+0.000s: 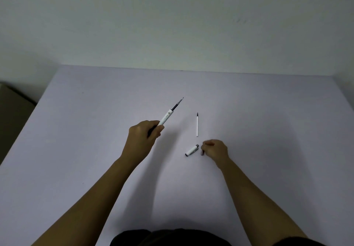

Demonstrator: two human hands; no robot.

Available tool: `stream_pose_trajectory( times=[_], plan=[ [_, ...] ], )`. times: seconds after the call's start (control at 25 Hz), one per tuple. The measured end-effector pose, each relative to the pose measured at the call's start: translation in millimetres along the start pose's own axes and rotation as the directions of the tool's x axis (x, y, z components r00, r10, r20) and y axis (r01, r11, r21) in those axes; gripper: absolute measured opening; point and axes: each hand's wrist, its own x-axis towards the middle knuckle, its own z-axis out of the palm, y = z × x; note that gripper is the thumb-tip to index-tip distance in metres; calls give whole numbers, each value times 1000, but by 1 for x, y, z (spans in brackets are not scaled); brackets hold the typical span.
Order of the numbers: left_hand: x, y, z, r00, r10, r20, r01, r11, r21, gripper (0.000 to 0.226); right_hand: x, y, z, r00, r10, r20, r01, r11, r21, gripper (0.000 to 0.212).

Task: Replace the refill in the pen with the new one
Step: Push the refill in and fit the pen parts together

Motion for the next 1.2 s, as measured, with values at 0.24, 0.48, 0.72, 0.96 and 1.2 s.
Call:
stream_pose_trajectory(
  times=[0.24, 0.48, 0.72, 0.96, 1.2],
  plan=[
    [-2, -2, 4, 998, 22, 56, -27, 996, 81, 16, -29, -80, -34, 962, -267, -54, 209, 596, 775, 8],
    [-4, 0, 2, 996, 61, 71, -69, 990, 123, 17, -48, -111, -41, 947, -315, -67, 210, 446, 870, 9],
    [-6, 2, 0, 996, 54, 73, -63, 992, 114, 13, -53, -111, -40, 942, -330, -54, 215, 474, 854, 9],
    [-4, 5, -2, 992, 79, 98, -92, 986, 137, 14, -57, -112, -38, 924, -380, -47, 252, 511, 822, 10],
    [2, 4, -11, 986, 131, 105, -148, 975, 167, 13, -61, -104, -40, 873, -487, -7, 341, 601, 723, 14]
  ],
)
